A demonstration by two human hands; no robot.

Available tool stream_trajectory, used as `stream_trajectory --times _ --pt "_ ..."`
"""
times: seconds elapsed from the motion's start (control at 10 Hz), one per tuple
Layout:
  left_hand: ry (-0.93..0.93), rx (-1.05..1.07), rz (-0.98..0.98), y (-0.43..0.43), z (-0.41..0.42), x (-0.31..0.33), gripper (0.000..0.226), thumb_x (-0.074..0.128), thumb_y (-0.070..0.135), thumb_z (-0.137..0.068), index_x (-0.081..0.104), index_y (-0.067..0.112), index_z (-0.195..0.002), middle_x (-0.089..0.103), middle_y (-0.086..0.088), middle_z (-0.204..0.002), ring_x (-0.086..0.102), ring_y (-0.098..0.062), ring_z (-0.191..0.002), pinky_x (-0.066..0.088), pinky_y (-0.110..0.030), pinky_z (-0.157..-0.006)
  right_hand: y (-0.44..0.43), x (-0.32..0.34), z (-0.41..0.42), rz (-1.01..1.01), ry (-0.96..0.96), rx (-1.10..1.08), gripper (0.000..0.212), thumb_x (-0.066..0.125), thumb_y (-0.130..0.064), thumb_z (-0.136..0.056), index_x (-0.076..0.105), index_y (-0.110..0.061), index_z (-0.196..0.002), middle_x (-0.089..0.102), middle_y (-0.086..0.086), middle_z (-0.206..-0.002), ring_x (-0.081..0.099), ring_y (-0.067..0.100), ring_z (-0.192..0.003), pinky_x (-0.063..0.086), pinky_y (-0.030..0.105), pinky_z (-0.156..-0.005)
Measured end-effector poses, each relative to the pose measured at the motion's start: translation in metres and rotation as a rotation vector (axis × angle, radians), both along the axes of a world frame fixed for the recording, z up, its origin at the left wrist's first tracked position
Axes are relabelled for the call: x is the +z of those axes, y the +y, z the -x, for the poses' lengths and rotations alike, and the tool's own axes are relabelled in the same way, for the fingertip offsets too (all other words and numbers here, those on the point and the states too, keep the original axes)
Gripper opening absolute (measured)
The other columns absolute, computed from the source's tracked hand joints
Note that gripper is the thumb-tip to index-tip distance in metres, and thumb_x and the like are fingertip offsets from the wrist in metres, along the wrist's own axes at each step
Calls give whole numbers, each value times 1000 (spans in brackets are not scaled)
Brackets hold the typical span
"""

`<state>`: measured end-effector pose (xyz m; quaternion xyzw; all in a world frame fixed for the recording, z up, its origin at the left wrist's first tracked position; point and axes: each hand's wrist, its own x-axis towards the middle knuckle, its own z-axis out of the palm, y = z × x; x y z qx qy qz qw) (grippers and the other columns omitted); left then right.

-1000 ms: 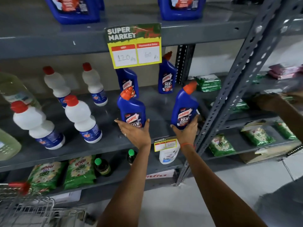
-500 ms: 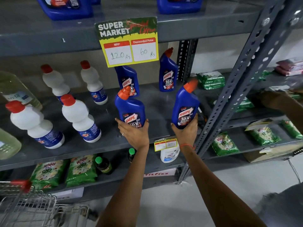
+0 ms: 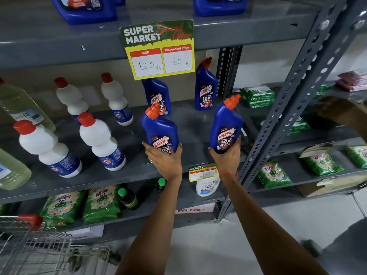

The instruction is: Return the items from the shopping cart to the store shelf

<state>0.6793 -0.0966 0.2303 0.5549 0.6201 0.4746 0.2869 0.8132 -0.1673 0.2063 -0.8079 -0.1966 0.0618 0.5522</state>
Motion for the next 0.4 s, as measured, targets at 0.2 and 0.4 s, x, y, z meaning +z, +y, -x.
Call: stream_trajectory --times 0.2,0.4 --pt "50 -76 50 -11 8 6 128 81 51 -61 0 -1 -146 23 -25 -151 28 -39 -138 33 -51 -110 -9 3 15 -11 4 4 109 84 -26 -67 14 -5 -148 30 17 -153 29 30 -142 28 41 -116" --pt "98 -162 -138 -28 43 8 109 68 54 -75 4 4 -148 17 -18 -157 23 -32 -143 31 -47 -114 -85 -39 96 43 -80 99 70 66 -33 -84 31 -21 -142 36 11 -146 43 23 -128 44 40 -102"
